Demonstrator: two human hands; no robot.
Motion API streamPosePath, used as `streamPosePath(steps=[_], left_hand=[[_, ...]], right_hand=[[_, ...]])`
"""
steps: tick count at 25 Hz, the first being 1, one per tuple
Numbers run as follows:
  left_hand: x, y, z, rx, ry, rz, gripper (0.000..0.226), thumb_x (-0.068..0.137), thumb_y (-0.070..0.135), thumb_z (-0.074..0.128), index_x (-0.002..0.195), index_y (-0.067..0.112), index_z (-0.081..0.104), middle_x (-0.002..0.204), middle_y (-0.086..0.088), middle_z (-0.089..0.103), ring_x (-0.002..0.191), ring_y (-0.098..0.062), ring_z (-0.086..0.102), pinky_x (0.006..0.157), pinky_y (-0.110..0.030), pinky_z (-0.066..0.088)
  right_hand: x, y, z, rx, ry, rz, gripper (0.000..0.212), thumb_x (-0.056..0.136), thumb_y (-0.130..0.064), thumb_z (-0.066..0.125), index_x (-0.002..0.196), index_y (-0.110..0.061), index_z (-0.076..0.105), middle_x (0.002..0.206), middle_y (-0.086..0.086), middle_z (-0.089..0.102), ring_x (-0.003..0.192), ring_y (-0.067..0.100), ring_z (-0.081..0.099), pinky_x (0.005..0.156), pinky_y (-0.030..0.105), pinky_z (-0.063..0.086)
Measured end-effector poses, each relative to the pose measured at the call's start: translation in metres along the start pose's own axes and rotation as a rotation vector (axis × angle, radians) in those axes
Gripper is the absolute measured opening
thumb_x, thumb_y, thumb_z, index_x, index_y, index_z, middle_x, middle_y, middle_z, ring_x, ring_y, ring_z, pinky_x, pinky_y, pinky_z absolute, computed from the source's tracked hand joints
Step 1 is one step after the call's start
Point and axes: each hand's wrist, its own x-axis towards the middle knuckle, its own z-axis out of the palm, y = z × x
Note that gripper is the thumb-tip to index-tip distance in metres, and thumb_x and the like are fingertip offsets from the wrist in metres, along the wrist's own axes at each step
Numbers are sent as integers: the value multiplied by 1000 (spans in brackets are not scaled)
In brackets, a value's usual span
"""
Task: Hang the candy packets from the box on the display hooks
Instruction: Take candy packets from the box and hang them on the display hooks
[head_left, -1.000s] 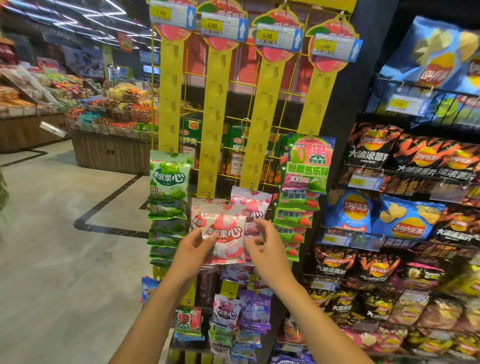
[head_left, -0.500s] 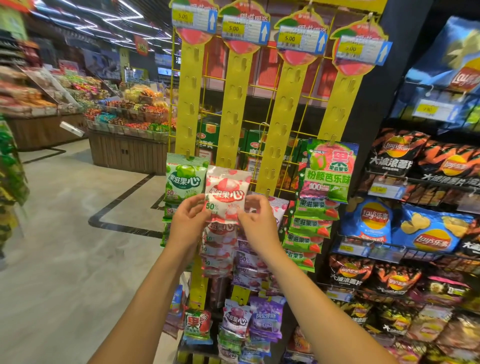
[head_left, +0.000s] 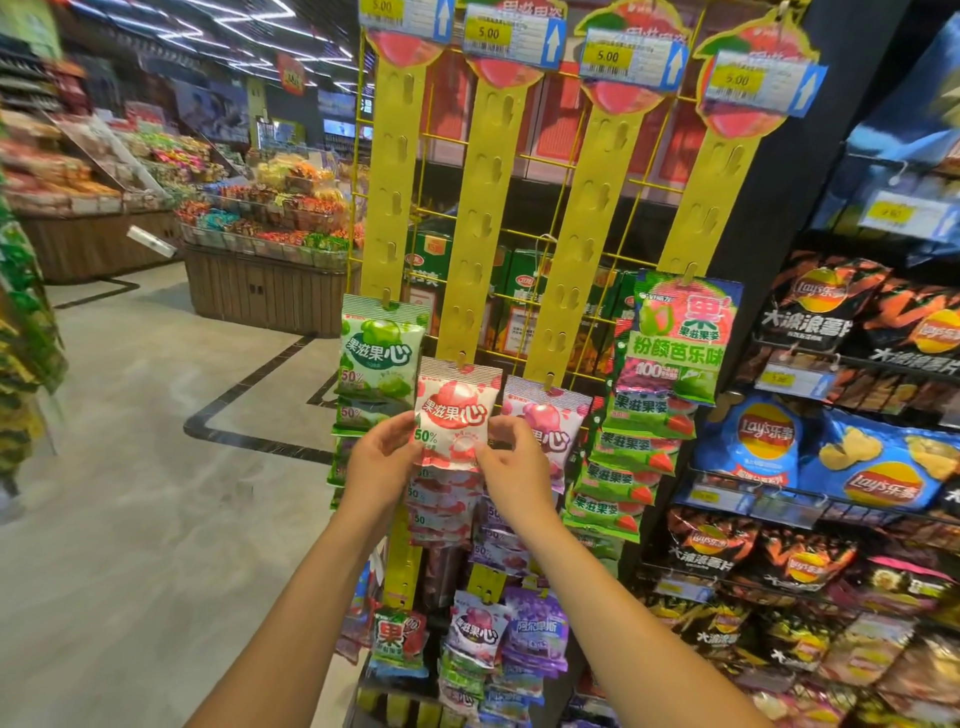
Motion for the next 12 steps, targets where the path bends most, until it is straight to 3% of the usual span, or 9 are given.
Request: streamPosePath(steps=[4, 8, 10, 12], left_hand=[[-6, -1, 0, 66, 12, 61, 38, 100, 5, 64, 133, 22, 68, 120, 10, 74, 105, -5, 71, 73, -21, 60], [-10, 0, -1, 131, 13, 80, 40, 103, 6, 60, 139, 21, 64, 119, 16, 69, 109, 2, 64, 85, -25, 58], [-14, 3, -3, 195, -2, 100, 41, 104, 6, 57, 143, 20, 61, 122, 11, 67, 108, 4, 62, 84, -18, 56], [-18, 4, -5, 266, -14, 125, 43, 104, 8, 57, 146, 18, 58, 133, 4, 66, 116, -7, 63, 90, -23, 56]], right_hand=[[-1, 8, 5, -21, 32, 8, 23, 98, -25, 69, 118, -26, 57, 104, -11, 65, 89, 1, 66, 62, 13, 52], [-3, 10, 4, -36, 33, -25, 25, 98, -25, 70, 120, -22, 60, 102, -12, 67, 89, 1, 67, 67, 17, 54], [-4, 8, 0, -47, -3, -27, 23, 99, -24, 67, 122, -24, 60, 102, -14, 67, 90, 0, 67, 71, 17, 55], [-7, 7, -4, -68, -37, -29, 27, 100, -24, 65, 126, -23, 61, 103, -12, 67, 89, 1, 66, 74, 20, 57]])
